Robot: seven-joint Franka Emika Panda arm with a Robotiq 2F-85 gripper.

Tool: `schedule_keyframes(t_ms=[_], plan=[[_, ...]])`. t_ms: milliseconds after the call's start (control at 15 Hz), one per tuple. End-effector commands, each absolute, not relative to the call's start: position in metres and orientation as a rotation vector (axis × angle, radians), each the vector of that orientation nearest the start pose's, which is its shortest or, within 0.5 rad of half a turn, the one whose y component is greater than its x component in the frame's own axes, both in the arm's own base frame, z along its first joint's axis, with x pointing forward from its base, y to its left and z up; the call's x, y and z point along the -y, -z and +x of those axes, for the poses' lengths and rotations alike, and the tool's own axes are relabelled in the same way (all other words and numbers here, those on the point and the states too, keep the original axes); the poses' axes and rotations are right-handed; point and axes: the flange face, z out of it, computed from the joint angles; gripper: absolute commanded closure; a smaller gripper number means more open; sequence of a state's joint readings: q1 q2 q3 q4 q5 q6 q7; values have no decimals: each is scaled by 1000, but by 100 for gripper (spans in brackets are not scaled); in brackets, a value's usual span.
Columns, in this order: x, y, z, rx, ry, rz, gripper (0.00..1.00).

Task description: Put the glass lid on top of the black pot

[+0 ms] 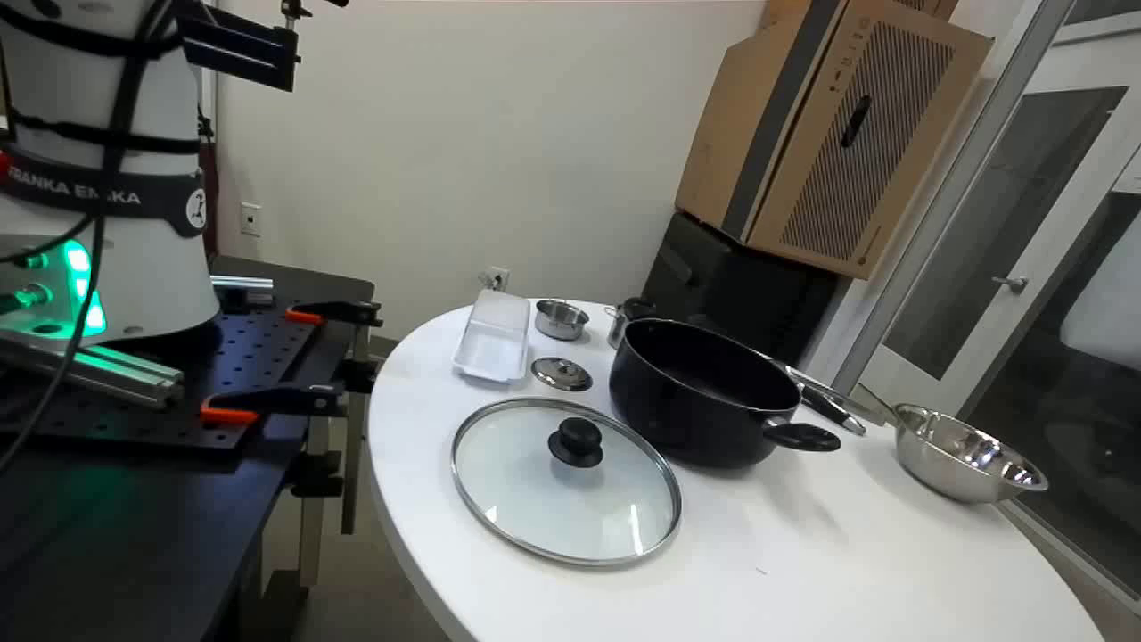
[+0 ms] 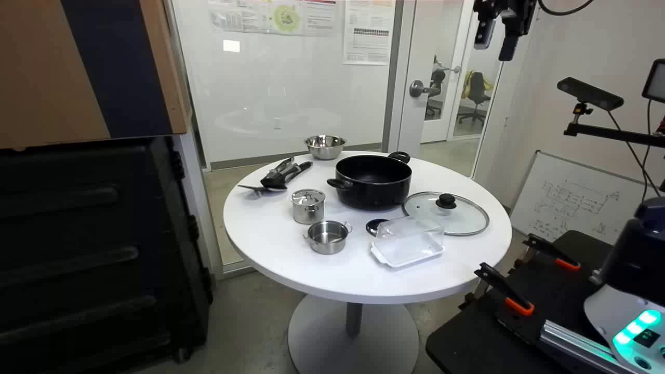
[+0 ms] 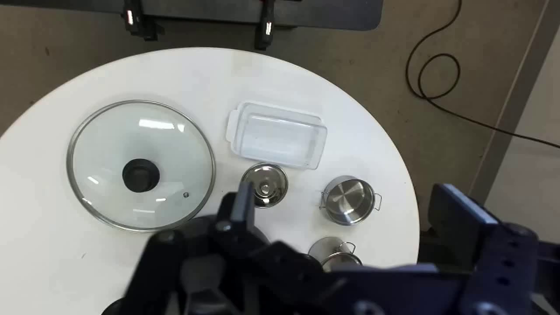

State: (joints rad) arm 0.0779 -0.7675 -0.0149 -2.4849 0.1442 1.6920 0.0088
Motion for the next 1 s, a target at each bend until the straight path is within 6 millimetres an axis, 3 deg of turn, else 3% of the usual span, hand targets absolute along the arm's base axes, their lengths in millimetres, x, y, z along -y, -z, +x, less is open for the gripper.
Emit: schedule_keyframes(t_ms=[0,533,733,933], plan=[[-33,-536,316,59,-46,-2989,0],[-27,-537,320,5,-27,-2980,0],[11,-535,333,-195,86,-2982,0],[74,-518,343,-435,204,-2991,0]])
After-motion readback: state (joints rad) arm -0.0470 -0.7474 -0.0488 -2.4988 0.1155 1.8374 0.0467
